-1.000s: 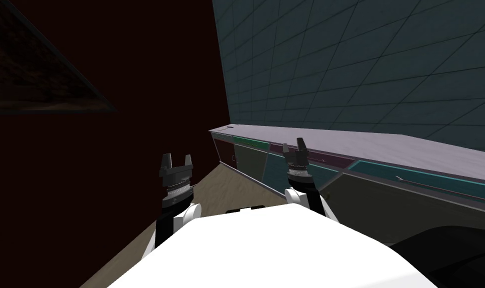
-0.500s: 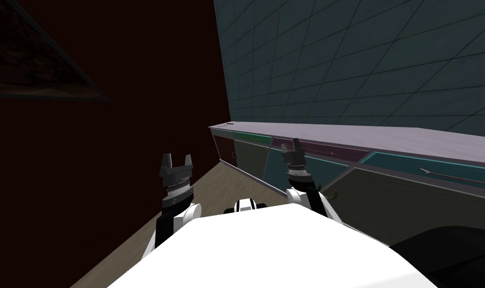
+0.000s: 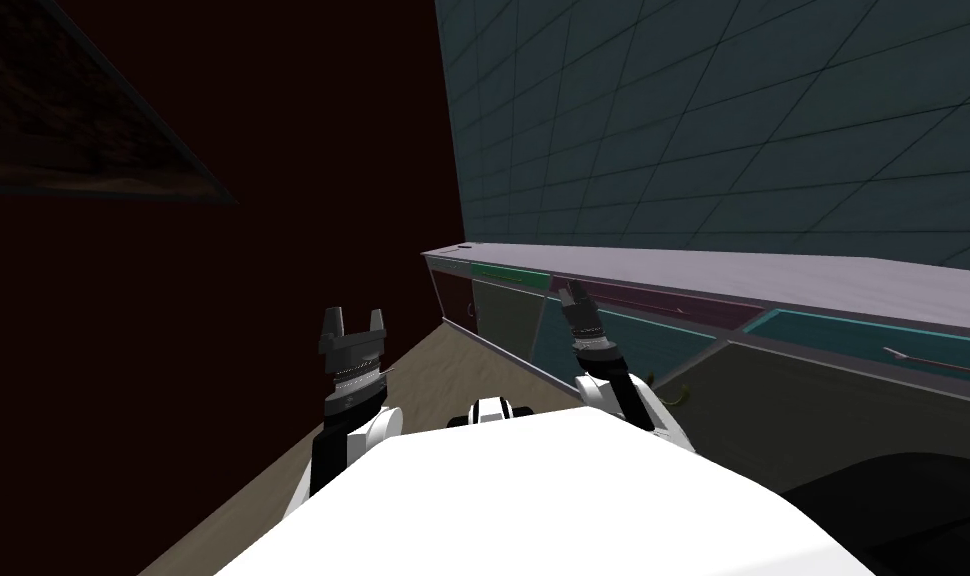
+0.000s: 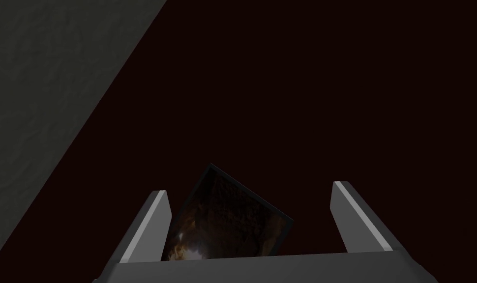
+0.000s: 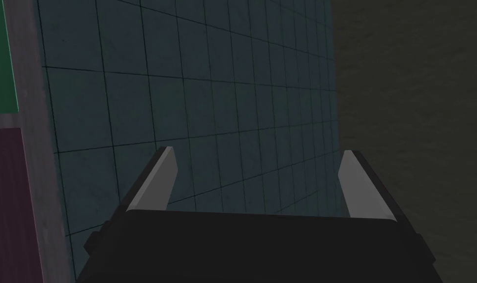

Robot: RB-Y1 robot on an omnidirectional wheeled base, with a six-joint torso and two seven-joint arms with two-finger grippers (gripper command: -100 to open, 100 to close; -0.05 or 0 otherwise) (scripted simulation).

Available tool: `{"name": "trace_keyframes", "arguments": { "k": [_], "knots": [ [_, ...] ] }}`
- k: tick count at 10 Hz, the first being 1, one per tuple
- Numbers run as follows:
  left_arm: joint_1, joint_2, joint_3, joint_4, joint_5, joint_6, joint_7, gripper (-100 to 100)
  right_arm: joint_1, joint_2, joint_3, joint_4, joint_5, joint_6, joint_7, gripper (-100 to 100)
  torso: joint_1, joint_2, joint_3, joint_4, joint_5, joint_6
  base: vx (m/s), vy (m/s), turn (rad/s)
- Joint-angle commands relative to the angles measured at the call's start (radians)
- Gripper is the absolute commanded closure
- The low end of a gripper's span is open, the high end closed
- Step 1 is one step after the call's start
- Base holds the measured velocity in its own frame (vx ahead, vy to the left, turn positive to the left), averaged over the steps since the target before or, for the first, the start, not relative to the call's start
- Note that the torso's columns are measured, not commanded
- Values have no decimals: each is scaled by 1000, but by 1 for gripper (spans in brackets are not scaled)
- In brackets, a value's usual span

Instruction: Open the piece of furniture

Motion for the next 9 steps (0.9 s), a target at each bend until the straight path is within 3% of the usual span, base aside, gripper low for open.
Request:
{"name": "trace_keyframes", "arguments": {
  "k": [1, 9],
  "knots": [
    [0, 0, 0, 0, 0, 0, 0, 0, -20, -32, -10, 31, 34, 1, 76, -100, 0, 0, 0, 0, 0, 0, 20, 23, 54],
    [0, 0, 0, 0, 0, 0, 0, 0, -74, -101, -38, 110, 139, 8, 294, -100, -1, 0, 0, 0, 0, 0, 19, 25, 48]
  ]
}}
